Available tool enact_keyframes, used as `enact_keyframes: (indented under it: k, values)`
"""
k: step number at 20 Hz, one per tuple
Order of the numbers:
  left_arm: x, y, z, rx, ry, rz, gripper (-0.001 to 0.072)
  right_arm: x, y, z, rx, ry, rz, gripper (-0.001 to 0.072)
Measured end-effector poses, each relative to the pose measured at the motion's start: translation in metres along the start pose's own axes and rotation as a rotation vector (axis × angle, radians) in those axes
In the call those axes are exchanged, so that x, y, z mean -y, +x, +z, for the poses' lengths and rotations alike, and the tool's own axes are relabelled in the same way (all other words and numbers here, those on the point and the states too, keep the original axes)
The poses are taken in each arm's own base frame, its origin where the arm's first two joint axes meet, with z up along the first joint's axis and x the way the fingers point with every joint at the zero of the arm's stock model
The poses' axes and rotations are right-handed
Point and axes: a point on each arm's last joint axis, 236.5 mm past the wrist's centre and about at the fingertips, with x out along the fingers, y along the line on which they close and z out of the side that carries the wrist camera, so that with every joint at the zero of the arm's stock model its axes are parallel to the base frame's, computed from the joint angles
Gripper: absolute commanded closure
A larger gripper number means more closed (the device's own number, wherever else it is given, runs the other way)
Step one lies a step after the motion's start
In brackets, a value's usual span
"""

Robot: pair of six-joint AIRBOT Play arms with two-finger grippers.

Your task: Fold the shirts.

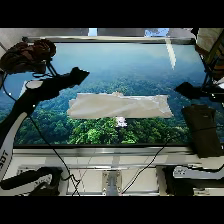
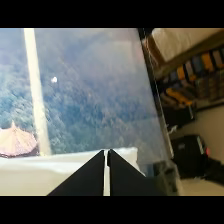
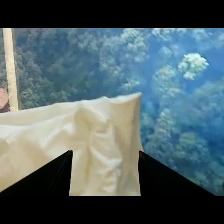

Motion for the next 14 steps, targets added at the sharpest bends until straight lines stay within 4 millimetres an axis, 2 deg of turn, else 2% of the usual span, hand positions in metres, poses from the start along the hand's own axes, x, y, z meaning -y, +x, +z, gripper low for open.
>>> enact_keyframes:
  k: [3, 8, 11, 14]
  values:
    - [0.012, 0.032, -0.044, -0.096, 0.048, 0.033, 0.0698, 0.017, -0.003, -0.028, -0.09, 0.038, -0.003, 0.022]
    - [-0.004, 0.082, -0.108, -0.298, 0.079, 0.128, 0.0699, 0.033, 0.013, -0.064, -0.211, 0.083, 0.019, 0.0202]
    - [-0.012, 0.108, -0.136, -0.419, 0.144, 0.196, 0.0699, 0.039, 0.029, -0.077, -0.255, 0.123, 0.053, 0.0197]
    - [-0.031, 0.124, -0.152, -0.509, 0.187, 0.287, 0.0699, 0.03, 0.046, -0.082, -0.274, 0.174, 0.144, 0.0195]
